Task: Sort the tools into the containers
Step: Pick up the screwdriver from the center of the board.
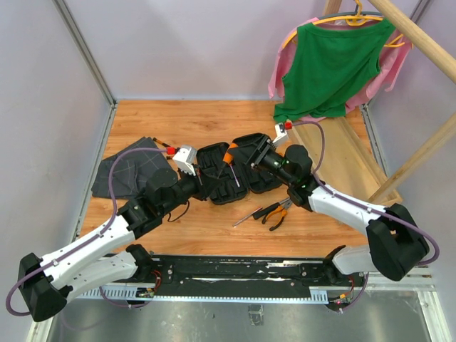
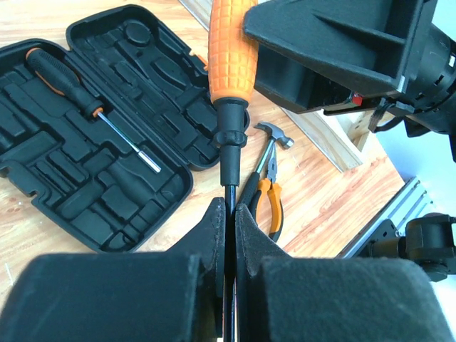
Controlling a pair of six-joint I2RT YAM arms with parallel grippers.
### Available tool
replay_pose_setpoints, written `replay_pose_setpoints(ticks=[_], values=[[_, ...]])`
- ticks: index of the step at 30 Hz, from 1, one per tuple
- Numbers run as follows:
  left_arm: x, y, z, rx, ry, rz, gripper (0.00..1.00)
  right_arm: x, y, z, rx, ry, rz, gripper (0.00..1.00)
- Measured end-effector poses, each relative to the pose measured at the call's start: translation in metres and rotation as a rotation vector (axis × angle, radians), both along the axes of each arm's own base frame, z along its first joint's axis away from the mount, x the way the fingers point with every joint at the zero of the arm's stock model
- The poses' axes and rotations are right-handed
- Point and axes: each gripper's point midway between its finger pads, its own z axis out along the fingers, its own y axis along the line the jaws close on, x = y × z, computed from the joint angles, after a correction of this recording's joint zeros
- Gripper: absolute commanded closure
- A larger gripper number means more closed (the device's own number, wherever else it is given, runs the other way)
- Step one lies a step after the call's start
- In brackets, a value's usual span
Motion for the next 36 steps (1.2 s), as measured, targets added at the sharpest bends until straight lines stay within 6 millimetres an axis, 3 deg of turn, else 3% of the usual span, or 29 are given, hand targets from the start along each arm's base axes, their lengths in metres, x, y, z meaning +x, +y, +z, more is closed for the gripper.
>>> replay_pose_setpoints(ticks=[11, 16, 19, 22, 28, 36], values=[[0.0, -0.001, 0.0, -0.009, -0.003, -0.003, 0.97, 0.001, 0.009, 0.005, 0.04, 0.012, 0.034, 0.88], [0.0, -0.002, 0.0, -0.009, -0.001, -0.003, 0.68, 0.001, 0.009, 0.006, 0.043, 0.006, 0.034, 0.94], [0.0, -0.003, -0.003, -0.002, 0.006, -0.011, 0.57, 0.001, 0.009, 0.005, 0.031, -0.004, 0.034, 0.99], [0.0, -0.004, -0.004, -0.002, 0.01, -0.017, 0.51, 0.001, 0.007, -0.002, -0.007, -0.002, 0.028, 0.99], [-0.001, -0.005, -0.004, -0.004, 0.013, -0.021, 0.5, 0.004, -0.007, -0.02, -0.15, 0.009, -0.035, 1.0], [0.005, -0.006, -0.019, 0.027, 0.047, -0.016, 0.53, 0.015, -0.032, -0.017, -0.38, -0.08, -0.125, 0.99]])
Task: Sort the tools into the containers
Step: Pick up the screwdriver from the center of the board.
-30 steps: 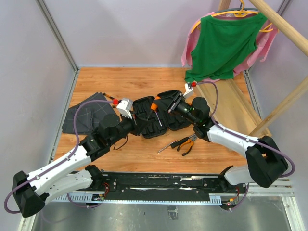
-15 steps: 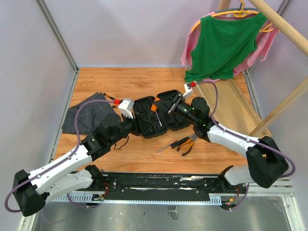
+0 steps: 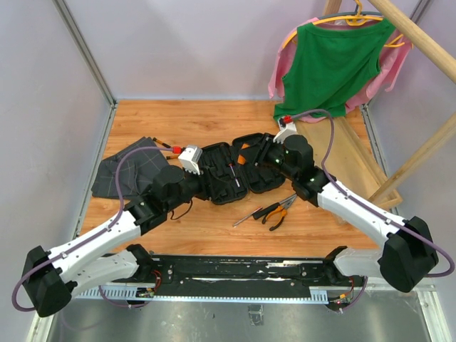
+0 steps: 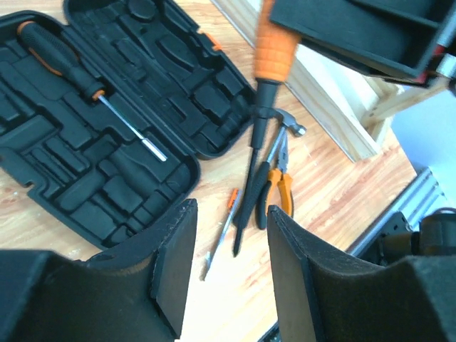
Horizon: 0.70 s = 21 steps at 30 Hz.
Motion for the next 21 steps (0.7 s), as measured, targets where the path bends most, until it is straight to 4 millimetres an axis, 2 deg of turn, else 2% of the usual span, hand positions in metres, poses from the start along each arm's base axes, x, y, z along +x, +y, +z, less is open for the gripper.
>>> replay_pose_setpoints(ticks=[11, 15, 21], values=[[0.046, 0.028, -0.035, 0.038, 0.094, 0.117, 0.6, 0.01, -0.012, -0.015, -0.294, -0.039, 0.032, 0.99], [0.046, 0.023, -0.042, 0.038, 0.111, 0.087, 0.57, 0.007, -0.016, -0.022, -0.337, -0.029, 0.047, 0.99], [0.029, 0.009, -0.033, -0.001, 0.076, -0.044, 0.48, 0.003, -0.008, -0.021, -0.26, -0.025, 0.094, 0.99]])
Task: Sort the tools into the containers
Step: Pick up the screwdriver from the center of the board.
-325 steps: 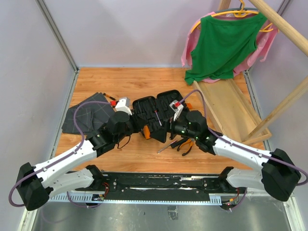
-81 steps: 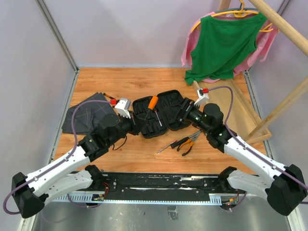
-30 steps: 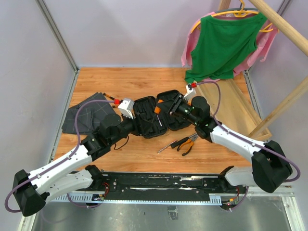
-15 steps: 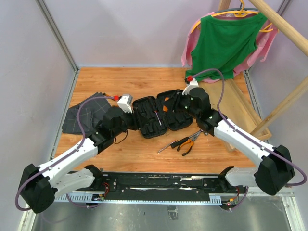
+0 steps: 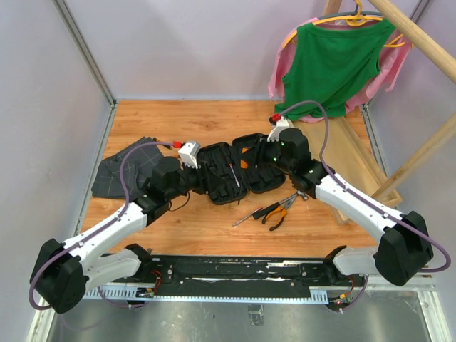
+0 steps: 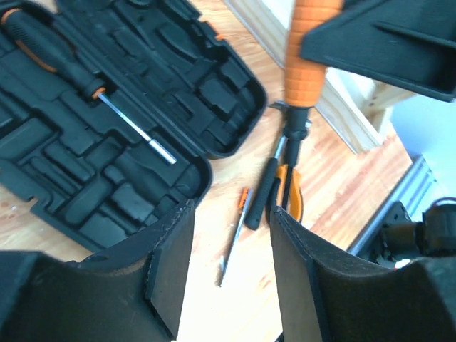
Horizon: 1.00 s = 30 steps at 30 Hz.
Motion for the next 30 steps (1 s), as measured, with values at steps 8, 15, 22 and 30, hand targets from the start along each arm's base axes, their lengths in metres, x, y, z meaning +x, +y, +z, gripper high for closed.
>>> replay_pose_setpoints(ticks=[8, 15, 22, 30], values=[[-0.019, -0.014, 0.024, -0.056, -0.078, -0.135, 0.43, -0.014, 0.028, 0.033, 0.195, -0.009, 0.125, 0.99], [-0.039, -0.031, 0.032, -0.08, -0.1, -0.236, 0.57, -0.022, 0.038, 0.048, 0.311, -0.004, 0.169, 1.0], [-0.046, -0.034, 0.034, -0.091, -0.104, -0.262, 0.96, -0.03, 0.033, 0.055, 0.351, -0.004, 0.165, 0.96], [-0.046, -0.031, 0.04, -0.097, -0.118, -0.246, 0.99, -0.033, 0.014, 0.069, 0.363, -0.05, 0.122, 0.4]])
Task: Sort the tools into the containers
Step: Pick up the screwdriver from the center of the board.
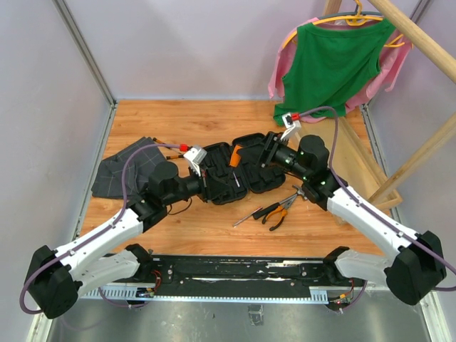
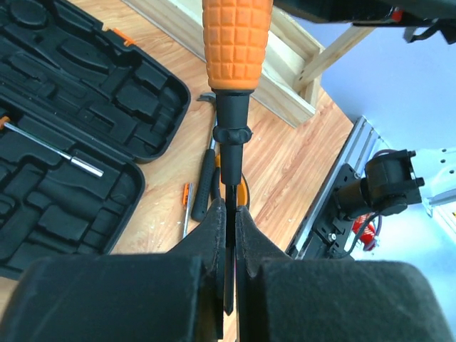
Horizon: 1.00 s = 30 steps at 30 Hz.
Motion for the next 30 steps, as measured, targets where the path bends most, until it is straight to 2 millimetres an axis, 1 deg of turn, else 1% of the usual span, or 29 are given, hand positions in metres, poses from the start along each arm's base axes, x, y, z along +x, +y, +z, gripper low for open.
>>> replay_pose_setpoints(ticks=[2, 4, 6, 10, 13, 15, 19, 23, 27, 29, 30], values=[[-0.001, 0.001, -0.003, 0.01, 0.011, 0.002, 0.99, 0.001, -0.01, 0.001, -0.008, -0.013, -0.029, 0.31], [-0.002, 0.002, -0.007, 0.022, 0.023, 0.002, 0.99, -0.001, -0.021, 0.003, -0.021, -0.04, -0.058, 0.21], [-0.003, 0.003, -0.011, 0.037, 0.036, 0.003, 0.99, -0.002, -0.033, 0.006, -0.04, -0.086, -0.093, 0.16], [-0.003, 0.005, -0.012, 0.064, 0.054, 0.008, 0.99, -0.007, -0.058, 0.01, -0.104, -0.208, -0.167, 0.16], [-0.001, 0.006, -0.007, 0.078, 0.056, 0.014, 0.99, -0.014, -0.07, 0.01, -0.146, -0.304, -0.189, 0.2], [0.001, 0.006, -0.002, 0.086, 0.055, 0.019, 0.99, -0.023, -0.075, 0.007, -0.176, -0.407, -0.175, 0.2], [0.005, 0.006, 0.004, 0.108, 0.062, 0.028, 0.99, -0.04, -0.078, 0.001, -0.248, -0.618, -0.112, 0.17], [0.007, 0.006, 0.008, 0.139, 0.071, 0.033, 0.99, -0.058, -0.073, 0.009, -0.363, -0.856, -0.017, 0.18], [0.008, 0.01, 0.008, 0.169, 0.074, 0.04, 1.0, -0.094, -0.061, 0.016, -0.466, -1.133, 0.166, 0.18], [0.008, 0.013, 0.006, 0.192, 0.076, 0.047, 0.99, -0.111, -0.056, 0.019, -0.491, -1.247, 0.256, 0.18], [0.008, 0.014, 0.005, 0.197, 0.078, 0.048, 0.99, -0.117, -0.054, 0.019, -0.504, -1.288, 0.286, 0.18]])
